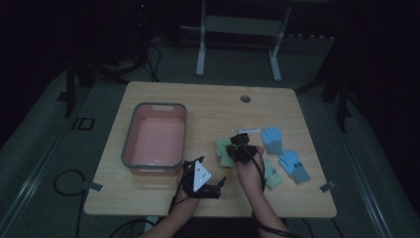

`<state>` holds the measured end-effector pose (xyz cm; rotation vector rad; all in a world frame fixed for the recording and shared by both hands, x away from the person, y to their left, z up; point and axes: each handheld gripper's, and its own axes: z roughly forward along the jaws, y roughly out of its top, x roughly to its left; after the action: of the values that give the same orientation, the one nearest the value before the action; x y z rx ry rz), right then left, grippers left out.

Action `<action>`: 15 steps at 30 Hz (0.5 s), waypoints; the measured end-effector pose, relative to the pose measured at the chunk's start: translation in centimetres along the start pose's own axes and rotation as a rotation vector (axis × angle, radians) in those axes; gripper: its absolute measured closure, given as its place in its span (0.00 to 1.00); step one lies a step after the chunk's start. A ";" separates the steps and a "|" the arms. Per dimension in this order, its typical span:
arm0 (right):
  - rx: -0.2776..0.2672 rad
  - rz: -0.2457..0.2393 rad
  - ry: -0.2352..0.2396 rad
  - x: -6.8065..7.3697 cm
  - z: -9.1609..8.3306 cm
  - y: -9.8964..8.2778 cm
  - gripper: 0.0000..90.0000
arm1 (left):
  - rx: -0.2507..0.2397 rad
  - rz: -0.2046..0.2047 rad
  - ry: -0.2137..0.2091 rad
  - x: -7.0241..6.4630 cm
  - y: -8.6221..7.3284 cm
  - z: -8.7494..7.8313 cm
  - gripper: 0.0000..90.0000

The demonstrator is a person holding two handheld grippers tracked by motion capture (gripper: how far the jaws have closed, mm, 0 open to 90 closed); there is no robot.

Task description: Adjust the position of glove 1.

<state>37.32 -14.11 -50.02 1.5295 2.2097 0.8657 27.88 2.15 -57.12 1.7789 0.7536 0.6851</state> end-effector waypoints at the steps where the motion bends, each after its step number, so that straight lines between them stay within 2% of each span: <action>1: 0.005 0.010 0.004 0.1 0.2 -0.1 0.97 | 0.001 0.002 0.000 0.0 0.0 0.0 0.00; 6: 0.021 0.005 -0.019 0.5 1.2 -0.3 0.97 | -0.006 0.002 0.000 0.0 0.0 0.0 0.00; 7: 0.026 0.022 -0.018 0.5 1.8 -0.6 0.97 | -0.004 0.003 -0.004 0.0 0.0 0.0 0.00; 8: 0.033 0.020 -0.022 0.5 2.1 -0.8 0.97 | -0.005 0.002 -0.005 0.0 0.0 0.0 0.00; 10: 0.041 0.024 -0.019 0.5 2.4 -1.1 0.97 | -0.006 0.000 -0.006 0.0 0.0 0.0 0.00; 12: 0.076 0.048 0.000 0.4 3.5 -1.7 0.95 | -0.003 0.005 -0.007 0.0 0.0 0.0 0.00; 15: 0.071 0.061 0.016 0.2 3.8 -1.9 0.94 | -0.002 0.006 -0.006 -0.1 0.0 0.0 0.00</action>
<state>38.04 -13.23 -54.11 1.6355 2.2381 0.8285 27.83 2.11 -57.12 1.7810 0.7435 0.6845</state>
